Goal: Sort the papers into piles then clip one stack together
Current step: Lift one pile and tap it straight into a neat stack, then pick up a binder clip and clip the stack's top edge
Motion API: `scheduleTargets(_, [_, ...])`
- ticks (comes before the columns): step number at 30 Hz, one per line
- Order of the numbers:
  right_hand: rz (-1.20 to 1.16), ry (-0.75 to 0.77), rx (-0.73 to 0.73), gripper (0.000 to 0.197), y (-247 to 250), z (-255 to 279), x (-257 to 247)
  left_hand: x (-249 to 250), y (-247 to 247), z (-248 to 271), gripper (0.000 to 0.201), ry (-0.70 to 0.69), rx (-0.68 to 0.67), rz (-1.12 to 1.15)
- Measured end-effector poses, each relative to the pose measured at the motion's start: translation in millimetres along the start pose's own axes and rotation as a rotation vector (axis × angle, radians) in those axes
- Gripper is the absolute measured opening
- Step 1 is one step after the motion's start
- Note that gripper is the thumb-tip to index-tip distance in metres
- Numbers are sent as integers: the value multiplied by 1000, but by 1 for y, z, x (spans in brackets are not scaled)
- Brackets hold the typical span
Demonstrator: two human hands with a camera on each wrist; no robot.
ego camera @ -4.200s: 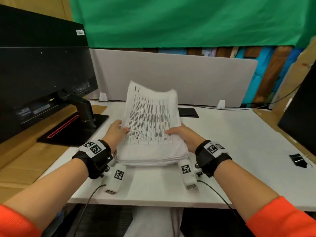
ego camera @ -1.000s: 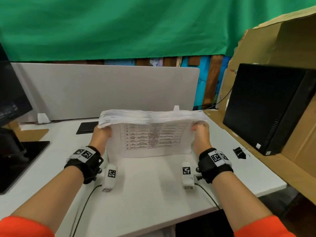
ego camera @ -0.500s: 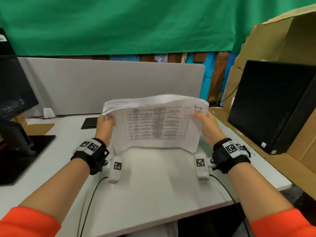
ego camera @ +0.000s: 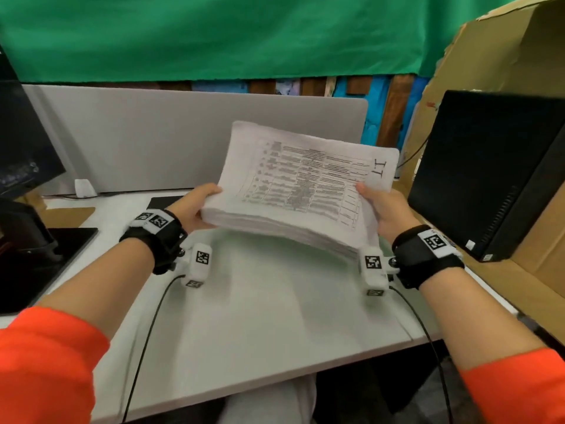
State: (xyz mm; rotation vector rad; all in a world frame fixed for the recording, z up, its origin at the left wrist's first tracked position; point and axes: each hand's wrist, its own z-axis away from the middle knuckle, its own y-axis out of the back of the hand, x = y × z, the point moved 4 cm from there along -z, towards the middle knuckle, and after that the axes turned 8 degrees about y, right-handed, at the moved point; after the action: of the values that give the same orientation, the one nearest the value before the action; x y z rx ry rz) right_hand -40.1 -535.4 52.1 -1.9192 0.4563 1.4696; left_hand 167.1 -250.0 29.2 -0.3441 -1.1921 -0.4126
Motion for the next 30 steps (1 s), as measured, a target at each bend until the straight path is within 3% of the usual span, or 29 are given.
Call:
scheduleTargets(3, [-87,-176,64,19,11,3,12,-11,-14,1,29,-11,-191,209])
scheduleTargets(5, [-123,-236,78,16,12,6,26,-13,-28,-1,40,-100,-196,386])
scheduleTargets(9, [-182,-271,40,16,6,17,45,-17,-49,-6,60,-240,96,683])
scheduleTargets(12, [-88,-261,-11,26,7,24,52,-23,-50,-12,71,-295,284,590])
scheduleTargets(15, [259,-293,-126,35,17,33,58,-39,-35,-29,68,-301,370,381])
scheduleTargets(17, [616,-234,-196,30,29,34,47,-58,-23,-43,63,-217,421,250])
scheduleTargets(19, [986,-153,-102,44,56,16,29,-70,-19,-47,59,-165,449,154])
scheduleTargets(22, [1463,-189,196,58,116,-19,4,-72,-27,-44,52,-157,372,104])
scheduleTargets(24, [1602,-312,314,56,158,-35,5,-69,-36,-43,54,-144,288,71])
scheduleTargets(27, [1620,-365,187,43,174,-36,16,-72,-50,-41,51,-102,152,40])
scheduleTargets(30, [1577,-348,168,25,154,-35,15,-80,-59,-39,50,-22,36,28])
